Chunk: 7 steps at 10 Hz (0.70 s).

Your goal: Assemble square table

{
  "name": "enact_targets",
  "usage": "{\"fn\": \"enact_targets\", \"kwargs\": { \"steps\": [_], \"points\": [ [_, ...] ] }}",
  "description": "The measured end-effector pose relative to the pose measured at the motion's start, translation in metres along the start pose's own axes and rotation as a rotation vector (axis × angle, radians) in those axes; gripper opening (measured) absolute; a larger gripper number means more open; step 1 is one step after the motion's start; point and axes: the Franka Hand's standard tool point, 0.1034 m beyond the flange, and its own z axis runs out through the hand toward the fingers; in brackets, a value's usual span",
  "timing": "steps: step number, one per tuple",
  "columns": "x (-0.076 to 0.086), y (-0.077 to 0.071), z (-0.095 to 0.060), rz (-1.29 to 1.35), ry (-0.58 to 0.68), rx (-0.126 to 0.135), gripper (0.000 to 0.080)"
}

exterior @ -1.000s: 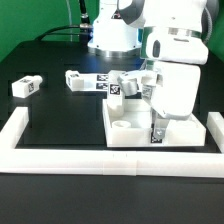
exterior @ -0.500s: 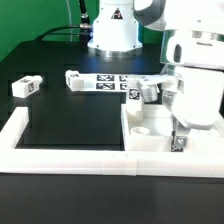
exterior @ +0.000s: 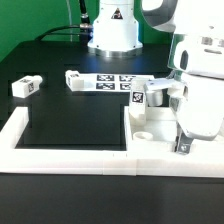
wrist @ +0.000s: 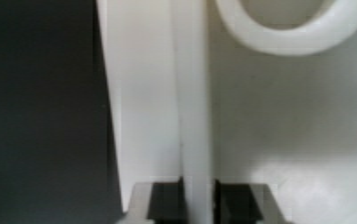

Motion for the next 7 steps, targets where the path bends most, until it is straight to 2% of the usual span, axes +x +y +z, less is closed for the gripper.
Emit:
{"fn": "enact_targets", "kwargs": {
  "steps": [1, 3, 4, 5, 6, 7],
  "points": [
    [-0.0002, -0.0001, 0.0002, 0.000, 0.000, 0.000, 0.0167],
    [-0.0007, -0.0003, 0.0005, 0.001, 0.000, 0.001, 0.0442],
    [-0.0009, -0.0004, 0.0006, 0.001, -0.001, 0.001, 0.0442],
    [-0.0011, -0.0004, 0.0007, 0.001, -0.001, 0.001, 0.0596],
    [-0.0013, -0.0004, 0.0008, 0.002, -0.001, 0.001, 0.0635],
    [-0.0016, -0.0004, 0.0009, 0.002, -0.001, 0.002, 0.0635]
  ]
}}
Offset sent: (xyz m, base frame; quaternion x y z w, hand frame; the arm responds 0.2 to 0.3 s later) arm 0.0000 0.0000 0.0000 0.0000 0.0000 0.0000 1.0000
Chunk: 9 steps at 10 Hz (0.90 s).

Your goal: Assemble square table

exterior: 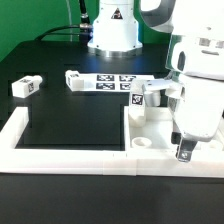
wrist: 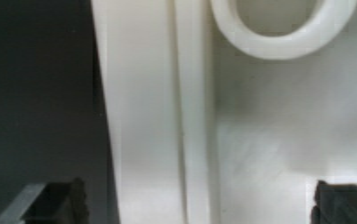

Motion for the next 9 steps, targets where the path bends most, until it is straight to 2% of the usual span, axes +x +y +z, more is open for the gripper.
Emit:
{"fn": "enact_targets", "kwargs": {
  "steps": [5, 6, 7, 8, 9],
  "points": [
    [-0.003, 0.001, 0.000, 0.002, -0.001, 0.000, 0.0649],
    [-0.026, 0.007, -0.014, -0.025, -0.024, 0.012, 0.0649],
    [-0.050, 0.000, -0.043, 0.000, -0.038, 0.032, 0.0649],
    [-0.061, -0.009, -0.054, 0.011, -0.038, 0.041, 0.0649],
    [-0.070, -0.008, -0.055, 0.021, -0.046, 0.050, 0.0649]
  ]
}}
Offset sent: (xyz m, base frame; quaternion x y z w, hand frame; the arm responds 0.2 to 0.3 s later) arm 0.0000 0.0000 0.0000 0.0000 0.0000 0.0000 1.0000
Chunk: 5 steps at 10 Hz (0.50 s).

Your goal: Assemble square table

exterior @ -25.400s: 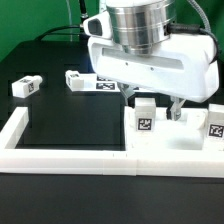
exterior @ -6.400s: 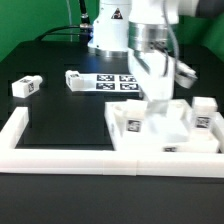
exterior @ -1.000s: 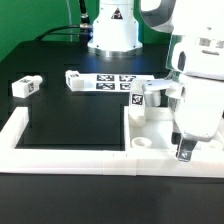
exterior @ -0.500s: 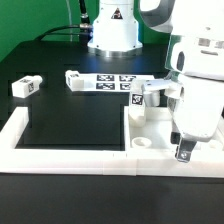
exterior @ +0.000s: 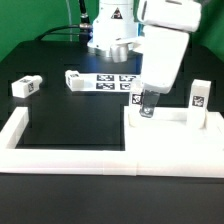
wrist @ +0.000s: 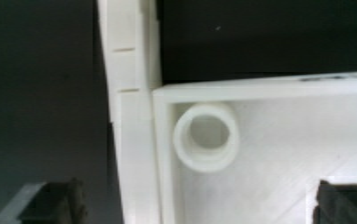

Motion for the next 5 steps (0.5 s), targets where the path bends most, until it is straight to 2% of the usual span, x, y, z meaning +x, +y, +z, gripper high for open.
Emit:
{"fn": "enact_targets", "kwargs": {
  "steps": [1, 4, 5],
  "points": [
    [-0.0011, 0.0026, -0.0026, 0.016, -0.007, 0.009, 0.0649],
    [-0.0006, 0.0021, -0.0009, 0.022, -0.006, 0.009, 0.0649],
    [-0.0054, 0.0003, 0.0008, 0.030, -0.010, 0.013, 0.0649]
  ]
}}
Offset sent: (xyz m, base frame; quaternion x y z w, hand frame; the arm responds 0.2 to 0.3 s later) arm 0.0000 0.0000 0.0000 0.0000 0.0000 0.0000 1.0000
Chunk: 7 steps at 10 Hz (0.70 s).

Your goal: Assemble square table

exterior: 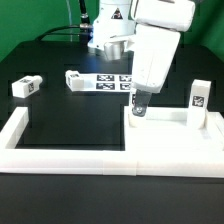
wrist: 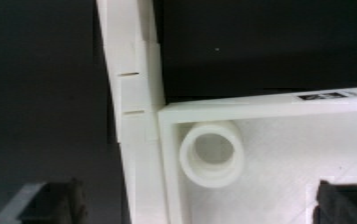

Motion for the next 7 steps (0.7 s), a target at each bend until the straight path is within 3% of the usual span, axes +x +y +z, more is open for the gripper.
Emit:
{"fn": "enact_targets", "kwargs": {
  "steps": [1, 3, 4, 5, 7],
  "points": [
    [-0.016, -0.005, 0.003, 0.008, -0.014, 0.014, 0.0649],
    [-0.059, -0.018, -0.008, 0.095, -0.053, 0.046, 0.0649],
    [-0.067, -0.030, -0.010, 0.236, -0.075, 0.078, 0.0649],
    [-0.067, -0.037, -0.011, 0.341, -0.080, 0.083, 0.0649],
    [-0.066, -0.037, -0.009, 0.481, -0.084, 0.080, 0.0649]
  ]
}}
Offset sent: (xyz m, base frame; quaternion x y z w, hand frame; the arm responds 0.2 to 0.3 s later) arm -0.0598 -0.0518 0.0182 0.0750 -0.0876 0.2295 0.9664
